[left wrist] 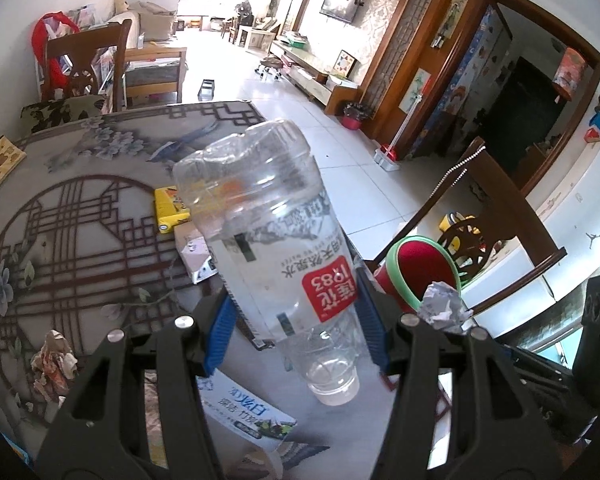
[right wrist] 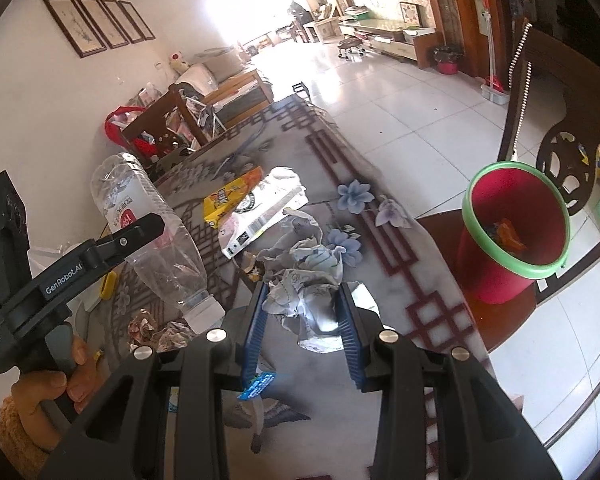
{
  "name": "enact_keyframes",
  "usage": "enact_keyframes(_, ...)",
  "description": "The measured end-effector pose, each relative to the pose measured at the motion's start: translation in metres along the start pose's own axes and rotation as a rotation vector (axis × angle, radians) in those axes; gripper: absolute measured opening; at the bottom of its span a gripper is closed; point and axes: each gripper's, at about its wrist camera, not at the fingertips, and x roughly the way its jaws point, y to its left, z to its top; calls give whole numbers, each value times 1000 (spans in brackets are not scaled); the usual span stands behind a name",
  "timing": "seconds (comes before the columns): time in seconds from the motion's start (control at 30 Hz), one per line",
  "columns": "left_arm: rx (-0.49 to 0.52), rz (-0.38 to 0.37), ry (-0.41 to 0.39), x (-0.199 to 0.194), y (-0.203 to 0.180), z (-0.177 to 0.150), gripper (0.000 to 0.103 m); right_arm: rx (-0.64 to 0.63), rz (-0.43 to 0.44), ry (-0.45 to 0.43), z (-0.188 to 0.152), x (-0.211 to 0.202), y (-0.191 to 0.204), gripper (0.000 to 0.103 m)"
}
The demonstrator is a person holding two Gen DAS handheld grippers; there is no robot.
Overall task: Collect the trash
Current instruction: 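Carry the bottle and crumpled foil paper to the red bucket and release both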
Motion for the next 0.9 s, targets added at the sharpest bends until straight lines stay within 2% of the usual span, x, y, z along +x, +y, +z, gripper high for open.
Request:
enact_keyframes(0.33, 24, -15, 21, 18, -20, 3, 53, 37, -24, -6, 6, -3, -28, 34)
enact_keyframes(0.9, 23, 2, 70, 68, -53, 13, 53, 79, -32, 18, 32, 9, -85, 34)
